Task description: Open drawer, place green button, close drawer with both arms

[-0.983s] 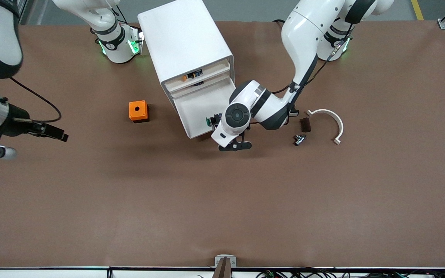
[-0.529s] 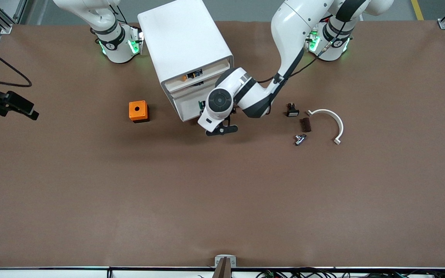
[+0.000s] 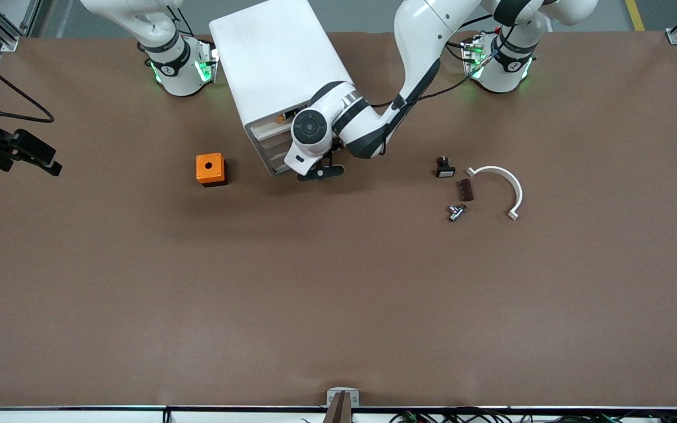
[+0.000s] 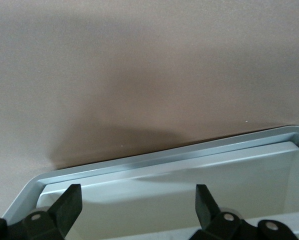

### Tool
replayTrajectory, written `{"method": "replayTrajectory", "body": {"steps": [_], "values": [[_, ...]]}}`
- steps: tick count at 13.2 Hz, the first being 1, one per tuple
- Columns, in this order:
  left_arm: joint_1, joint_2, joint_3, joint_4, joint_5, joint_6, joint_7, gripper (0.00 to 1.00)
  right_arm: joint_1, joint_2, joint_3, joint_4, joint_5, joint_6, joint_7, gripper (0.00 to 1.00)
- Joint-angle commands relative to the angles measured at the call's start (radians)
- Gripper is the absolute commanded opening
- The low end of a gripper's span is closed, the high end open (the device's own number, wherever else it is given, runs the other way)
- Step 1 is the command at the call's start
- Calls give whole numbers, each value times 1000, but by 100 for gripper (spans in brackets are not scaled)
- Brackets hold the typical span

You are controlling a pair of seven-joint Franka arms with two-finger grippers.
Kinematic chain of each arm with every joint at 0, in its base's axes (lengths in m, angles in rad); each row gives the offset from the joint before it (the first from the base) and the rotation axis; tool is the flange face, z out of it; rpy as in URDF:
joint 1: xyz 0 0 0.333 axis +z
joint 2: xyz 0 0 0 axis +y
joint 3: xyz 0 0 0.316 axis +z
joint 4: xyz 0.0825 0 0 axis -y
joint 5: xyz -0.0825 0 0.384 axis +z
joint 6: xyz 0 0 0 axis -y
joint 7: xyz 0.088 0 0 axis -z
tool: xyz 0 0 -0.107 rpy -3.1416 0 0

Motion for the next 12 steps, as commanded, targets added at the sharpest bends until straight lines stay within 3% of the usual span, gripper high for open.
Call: {"method": "replayTrajectory", "body": {"steps": [1, 4, 7, 12], "values": [[5, -24, 1, -7, -19, 9, 0, 100, 3, -13, 5, -17, -28, 11, -3, 100], [95, -49, 20, 27, -4, 7, 4, 100, 3, -13, 6, -15, -28, 12, -3, 100], [299, -132, 31, 27, 13, 1, 12, 100, 3, -15, 5, -15, -30, 11, -3, 100], [511, -341, 28, 33, 253, -106, 26, 100, 3, -9, 5, -6, -34, 17, -6, 100]]}}
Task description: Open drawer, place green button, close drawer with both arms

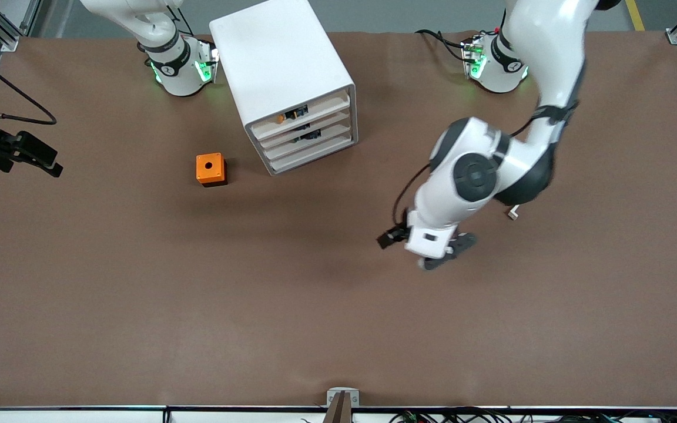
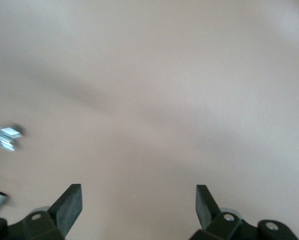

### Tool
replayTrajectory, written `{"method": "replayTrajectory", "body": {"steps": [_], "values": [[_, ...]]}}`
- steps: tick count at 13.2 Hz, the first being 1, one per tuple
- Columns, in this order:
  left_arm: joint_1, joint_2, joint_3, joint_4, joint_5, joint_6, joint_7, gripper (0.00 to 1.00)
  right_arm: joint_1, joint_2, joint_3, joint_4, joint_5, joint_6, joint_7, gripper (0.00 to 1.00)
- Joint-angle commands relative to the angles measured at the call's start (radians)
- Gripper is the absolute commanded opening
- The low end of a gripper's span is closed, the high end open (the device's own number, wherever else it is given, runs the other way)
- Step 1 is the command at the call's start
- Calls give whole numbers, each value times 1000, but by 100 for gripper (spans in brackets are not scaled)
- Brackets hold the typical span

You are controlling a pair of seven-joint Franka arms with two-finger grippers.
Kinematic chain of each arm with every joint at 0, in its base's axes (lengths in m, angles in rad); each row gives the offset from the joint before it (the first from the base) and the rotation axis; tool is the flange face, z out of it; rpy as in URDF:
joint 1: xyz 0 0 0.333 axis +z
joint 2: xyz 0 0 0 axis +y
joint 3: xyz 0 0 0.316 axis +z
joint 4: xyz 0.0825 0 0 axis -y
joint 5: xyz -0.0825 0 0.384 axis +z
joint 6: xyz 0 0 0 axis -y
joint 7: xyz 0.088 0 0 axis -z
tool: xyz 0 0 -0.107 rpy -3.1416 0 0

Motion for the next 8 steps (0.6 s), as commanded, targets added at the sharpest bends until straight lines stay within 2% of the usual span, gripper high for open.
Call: {"method": "replayTrajectory", "body": {"steps": [1, 3, 7, 8], "values": [[47, -107, -9, -31, 135, -85, 41, 100, 0, -7, 2, -2, -20, 10, -5, 100], [82, -167, -10, -31, 204, -175, 153, 100, -2, -7, 2, 0, -20, 9, -7, 100], [174, -333, -13, -31, 194, -369, 315, 100, -8, -6, -3, 2, -26, 2, -16, 100], [193, -367, -12, -31, 192, -410, 378, 100, -3, -6, -1, 2, -51, 1, -16, 100]]}}
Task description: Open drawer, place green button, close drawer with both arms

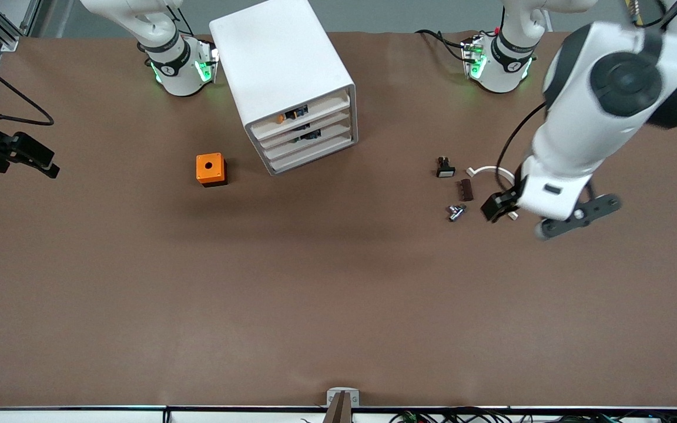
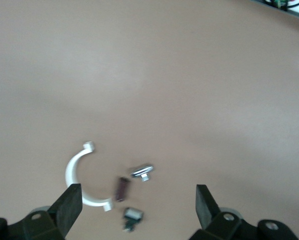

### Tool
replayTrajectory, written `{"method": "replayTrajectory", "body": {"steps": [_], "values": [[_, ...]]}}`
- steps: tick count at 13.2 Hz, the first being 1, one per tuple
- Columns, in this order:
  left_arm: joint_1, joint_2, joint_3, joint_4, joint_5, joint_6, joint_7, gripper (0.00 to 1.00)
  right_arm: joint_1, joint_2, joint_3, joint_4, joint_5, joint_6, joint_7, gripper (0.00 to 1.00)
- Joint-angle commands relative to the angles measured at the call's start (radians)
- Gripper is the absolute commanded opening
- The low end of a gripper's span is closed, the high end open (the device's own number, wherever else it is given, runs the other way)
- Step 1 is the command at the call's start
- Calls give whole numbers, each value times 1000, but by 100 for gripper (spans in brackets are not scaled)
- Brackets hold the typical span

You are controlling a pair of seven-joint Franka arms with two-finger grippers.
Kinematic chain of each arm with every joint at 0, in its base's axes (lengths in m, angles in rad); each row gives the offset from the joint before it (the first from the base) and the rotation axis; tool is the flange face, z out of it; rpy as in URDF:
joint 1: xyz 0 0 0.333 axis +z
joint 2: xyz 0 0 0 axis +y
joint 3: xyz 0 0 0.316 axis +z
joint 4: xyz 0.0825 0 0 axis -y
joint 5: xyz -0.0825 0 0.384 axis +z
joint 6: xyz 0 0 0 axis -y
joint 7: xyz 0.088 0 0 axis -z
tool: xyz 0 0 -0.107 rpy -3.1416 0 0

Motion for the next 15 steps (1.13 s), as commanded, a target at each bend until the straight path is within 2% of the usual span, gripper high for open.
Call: {"method": "replayTrajectory", "body": {"steps": [1, 7, 9, 11, 15], "values": [[53, -110, -13, -33, 10, -106, 141, 100, 3, -4, 6, 1, -73, -5, -9, 100], [87, -209, -7, -40, -10, -212, 241, 100, 5, -4, 6, -5, -75, 0, 2, 100], [108, -216, 17, -52, -15, -213, 305, 100, 3, -4, 6, -9, -73, 1, 0, 100], [121, -251, 72, -88, -68, -215, 402, 100, 3, -4, 6, -11, -73, 0, 0, 100], [125, -277, 96, -109, -90, -218, 502, 100, 3, -7, 6, -12, -73, 0, 2, 100]]}}
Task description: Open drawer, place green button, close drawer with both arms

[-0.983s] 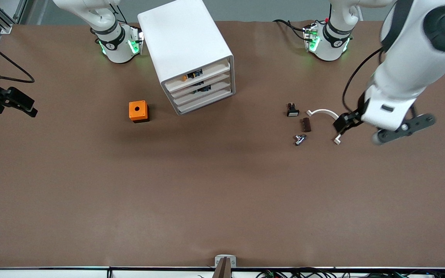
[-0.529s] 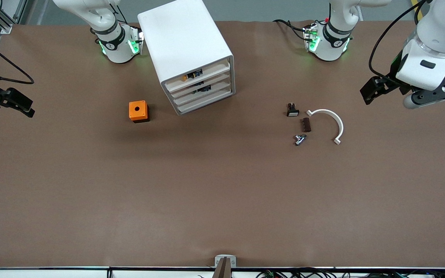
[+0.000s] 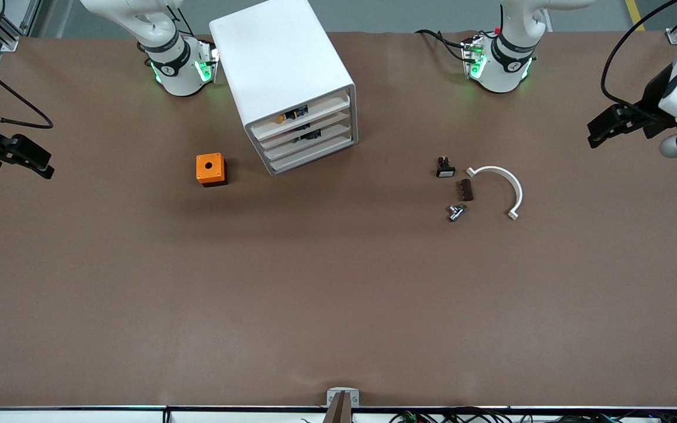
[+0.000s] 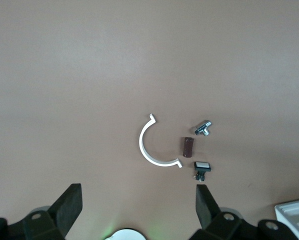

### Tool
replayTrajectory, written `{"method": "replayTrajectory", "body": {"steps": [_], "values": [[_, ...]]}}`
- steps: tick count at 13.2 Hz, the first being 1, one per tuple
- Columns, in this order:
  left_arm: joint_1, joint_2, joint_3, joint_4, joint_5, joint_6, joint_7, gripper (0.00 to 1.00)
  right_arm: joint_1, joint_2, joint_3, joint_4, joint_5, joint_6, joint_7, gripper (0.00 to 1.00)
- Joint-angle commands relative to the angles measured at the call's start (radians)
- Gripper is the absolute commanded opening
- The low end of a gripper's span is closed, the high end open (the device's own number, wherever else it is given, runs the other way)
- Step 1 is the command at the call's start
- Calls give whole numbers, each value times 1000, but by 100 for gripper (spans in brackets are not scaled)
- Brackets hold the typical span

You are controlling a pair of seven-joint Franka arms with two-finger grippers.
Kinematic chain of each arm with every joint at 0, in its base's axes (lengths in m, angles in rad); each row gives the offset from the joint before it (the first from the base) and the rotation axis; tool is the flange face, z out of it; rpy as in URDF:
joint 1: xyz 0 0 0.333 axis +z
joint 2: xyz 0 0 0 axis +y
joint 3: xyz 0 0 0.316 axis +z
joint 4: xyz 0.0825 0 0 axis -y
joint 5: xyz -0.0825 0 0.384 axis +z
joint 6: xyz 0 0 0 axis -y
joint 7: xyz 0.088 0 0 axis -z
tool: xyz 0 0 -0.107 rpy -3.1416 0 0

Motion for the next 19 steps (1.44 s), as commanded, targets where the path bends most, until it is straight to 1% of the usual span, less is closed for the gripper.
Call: {"method": "replayTrajectory", "body": {"steps": [1, 3, 7, 8, 10, 12, 13, 14, 19], "values": [[1, -42, -5, -48, -16, -1, 34, 100, 1, -12, 3, -7, -15, -2, 2, 100], [1, -47, -10, -64, -16, 13, 37, 100, -1, -22, 1, -8, -14, -7, 4, 100], [-5, -73, -16, -111, -16, 21, 44, 100, -2, -82, 1, -56, -14, -4, 4, 100], [-2, -78, -36, -127, -16, 24, 39, 100, -2, -85, 1, -56, -14, -4, 4, 100], [-2, -93, -48, -142, -16, 36, 37, 100, -4, -91, 1, -56, -14, -2, 4, 100], [3, -142, -50, -209, -16, 67, 42, 100, -2, -91, 1, -54, -14, -2, 4, 100], [9, -154, -42, -228, -16, 79, 50, 100, -2, -91, 0, -56, -14, 0, 4, 100], [29, -156, -44, -228, -16, 76, 50, 100, -4, -90, 0, -56, -14, 3, 4, 100], [35, -174, -39, -225, -19, 56, 51, 100, -4, -88, -2, -56, -14, 0, 2, 100]]}}
